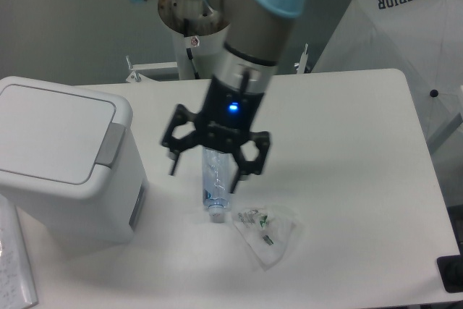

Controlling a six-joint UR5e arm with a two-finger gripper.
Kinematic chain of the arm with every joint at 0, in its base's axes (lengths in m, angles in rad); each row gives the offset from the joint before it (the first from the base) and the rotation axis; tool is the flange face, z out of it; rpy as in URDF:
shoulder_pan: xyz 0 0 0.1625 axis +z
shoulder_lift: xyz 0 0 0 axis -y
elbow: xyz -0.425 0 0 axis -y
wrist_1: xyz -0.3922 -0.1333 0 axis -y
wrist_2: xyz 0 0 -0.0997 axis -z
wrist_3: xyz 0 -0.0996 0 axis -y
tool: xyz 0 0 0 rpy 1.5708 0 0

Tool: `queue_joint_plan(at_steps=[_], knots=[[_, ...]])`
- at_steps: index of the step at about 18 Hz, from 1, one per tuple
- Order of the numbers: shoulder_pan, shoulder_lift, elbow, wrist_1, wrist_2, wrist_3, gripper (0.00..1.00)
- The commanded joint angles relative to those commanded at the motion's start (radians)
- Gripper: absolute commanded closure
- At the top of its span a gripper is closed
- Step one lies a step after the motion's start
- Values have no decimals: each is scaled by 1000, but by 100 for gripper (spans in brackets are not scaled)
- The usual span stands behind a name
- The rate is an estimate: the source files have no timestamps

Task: Open the trash can
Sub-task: 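Move the gripper over the trash can lid's front edge, then lower the gripper finger against the lid's front edge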

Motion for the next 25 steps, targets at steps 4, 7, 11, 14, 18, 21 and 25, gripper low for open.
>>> queue_joint_plan(at_steps=[4, 7, 11, 14, 18, 21, 25], knots=[[-2, 39, -42, 2, -3, 2, 0], [-14, 42, -37, 3, -3, -2, 0], [-23, 42, -40, 3, -3, -3, 0], [-26, 43, -42, 2, -5, -3, 0], [-34, 42, -51, 2, -2, -5, 0], [-38, 40, -53, 0, 3, -6, 0], [-38, 40, -53, 0, 2, -6, 0]])
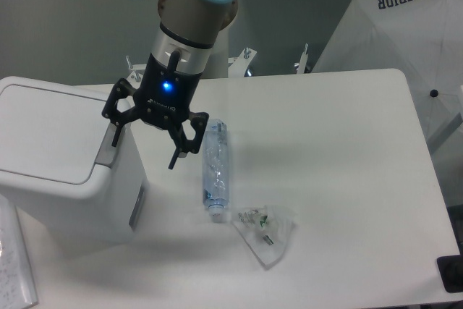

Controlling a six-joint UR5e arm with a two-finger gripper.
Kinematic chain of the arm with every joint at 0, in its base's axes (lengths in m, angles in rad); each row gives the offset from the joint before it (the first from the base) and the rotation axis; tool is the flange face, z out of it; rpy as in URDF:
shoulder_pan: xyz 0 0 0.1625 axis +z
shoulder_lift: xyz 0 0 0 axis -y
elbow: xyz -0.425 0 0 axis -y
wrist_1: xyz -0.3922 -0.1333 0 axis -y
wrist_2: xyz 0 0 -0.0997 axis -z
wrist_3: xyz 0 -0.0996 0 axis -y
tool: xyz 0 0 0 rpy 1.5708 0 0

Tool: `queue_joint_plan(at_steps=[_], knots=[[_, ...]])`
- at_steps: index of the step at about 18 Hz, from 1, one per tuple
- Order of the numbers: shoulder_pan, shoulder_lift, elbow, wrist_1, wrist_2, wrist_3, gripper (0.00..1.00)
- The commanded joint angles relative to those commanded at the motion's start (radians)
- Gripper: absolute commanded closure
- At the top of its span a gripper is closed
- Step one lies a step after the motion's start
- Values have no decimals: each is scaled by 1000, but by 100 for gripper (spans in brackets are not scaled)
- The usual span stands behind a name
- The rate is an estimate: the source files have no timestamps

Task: Open the trash can
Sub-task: 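Lower the gripper finger against the lid's front edge, then push the lid up and back with the gripper finger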

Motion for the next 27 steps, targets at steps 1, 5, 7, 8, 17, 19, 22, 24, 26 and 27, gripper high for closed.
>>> queue_joint_plan(at_steps=[1, 5, 7, 8, 17, 19, 22, 24, 26, 27], knots=[[0, 0, 0, 0, 0, 0, 0], [-2, 0, -9, 2, 0, 0, 0], [-2, -2, -15, 2, 2, 0, 0], [-2, -3, -15, 2, 2, 0, 0], [-8, -11, -14, 5, 2, 0, 0], [-9, -15, -14, 5, 2, 0, 0], [-11, -18, -12, 5, 3, 0, 0], [-11, -18, -12, 5, 3, 0, 0], [-11, -18, -12, 5, 2, -2, 0], [-11, -17, -8, 5, 2, -2, 0]])
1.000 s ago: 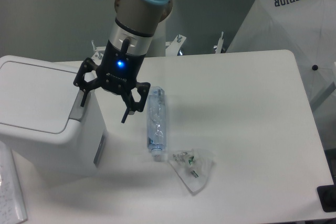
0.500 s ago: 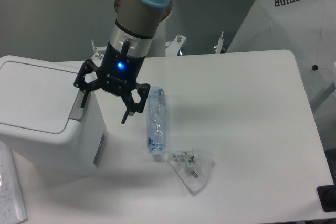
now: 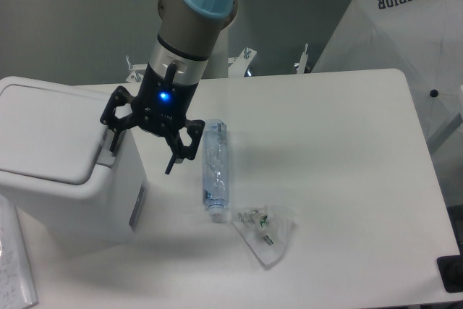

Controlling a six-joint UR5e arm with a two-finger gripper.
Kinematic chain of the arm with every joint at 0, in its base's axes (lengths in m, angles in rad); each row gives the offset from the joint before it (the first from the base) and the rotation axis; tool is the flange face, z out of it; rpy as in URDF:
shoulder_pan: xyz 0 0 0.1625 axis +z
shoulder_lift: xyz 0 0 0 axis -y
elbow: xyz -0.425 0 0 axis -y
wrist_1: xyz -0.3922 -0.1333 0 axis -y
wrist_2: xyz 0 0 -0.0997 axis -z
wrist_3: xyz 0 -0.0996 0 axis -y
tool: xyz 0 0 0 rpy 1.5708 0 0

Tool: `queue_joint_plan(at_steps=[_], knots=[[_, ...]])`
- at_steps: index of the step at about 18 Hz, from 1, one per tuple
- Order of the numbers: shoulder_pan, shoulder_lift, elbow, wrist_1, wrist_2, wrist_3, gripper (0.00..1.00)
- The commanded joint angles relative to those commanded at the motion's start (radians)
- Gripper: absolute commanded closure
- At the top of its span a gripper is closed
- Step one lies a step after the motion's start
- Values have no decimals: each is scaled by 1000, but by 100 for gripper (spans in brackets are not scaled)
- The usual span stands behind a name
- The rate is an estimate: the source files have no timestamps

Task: Open the trash can

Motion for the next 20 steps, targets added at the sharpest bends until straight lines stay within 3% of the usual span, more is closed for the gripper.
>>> queue_joint_plan(at_steps=[6, 10, 15, 17, 20], knots=[[8, 6, 66, 0, -11, -43, 0], [72, -4, 153, 3, -5, -48, 0], [150, -66, 157, 100, 8, 46, 0], [213, -87, 143, 107, 21, 145, 0], [242, -144, 140, 106, 76, 224, 0]])
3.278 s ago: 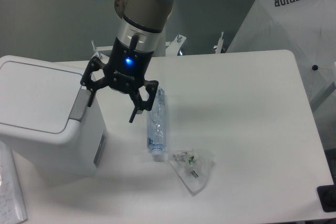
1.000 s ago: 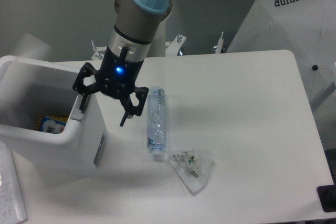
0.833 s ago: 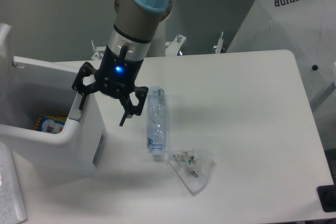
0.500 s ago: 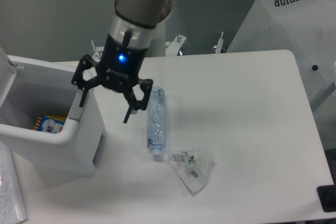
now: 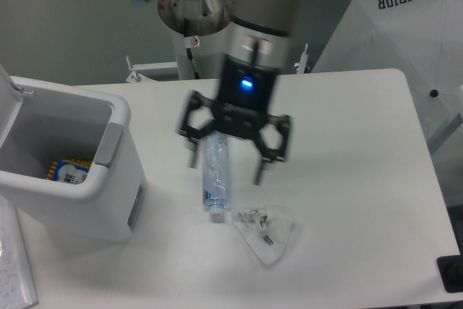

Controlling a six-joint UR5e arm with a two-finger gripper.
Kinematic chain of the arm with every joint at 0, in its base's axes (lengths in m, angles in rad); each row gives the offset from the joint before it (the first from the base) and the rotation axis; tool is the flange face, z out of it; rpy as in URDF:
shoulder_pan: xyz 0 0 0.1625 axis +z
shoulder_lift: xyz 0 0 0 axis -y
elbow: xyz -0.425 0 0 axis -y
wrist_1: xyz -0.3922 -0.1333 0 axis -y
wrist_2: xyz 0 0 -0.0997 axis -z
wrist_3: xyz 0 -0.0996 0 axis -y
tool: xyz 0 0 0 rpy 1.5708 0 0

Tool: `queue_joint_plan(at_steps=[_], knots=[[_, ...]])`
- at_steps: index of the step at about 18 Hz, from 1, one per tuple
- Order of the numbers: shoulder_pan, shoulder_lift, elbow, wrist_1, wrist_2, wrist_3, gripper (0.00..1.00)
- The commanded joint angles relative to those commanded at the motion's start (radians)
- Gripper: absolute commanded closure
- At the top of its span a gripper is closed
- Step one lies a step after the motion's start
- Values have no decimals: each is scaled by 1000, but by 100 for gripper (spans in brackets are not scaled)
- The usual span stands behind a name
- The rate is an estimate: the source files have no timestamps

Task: Open the trash can

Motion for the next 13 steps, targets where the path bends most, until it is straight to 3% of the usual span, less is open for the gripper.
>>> queue_joint_plan(at_steps=[4, 7, 13], knots=[[11, -65, 2, 2, 225, 142, 0], [20, -107, -5, 2, 238, 247, 0], [77, -126, -12, -14, 258, 412, 0]])
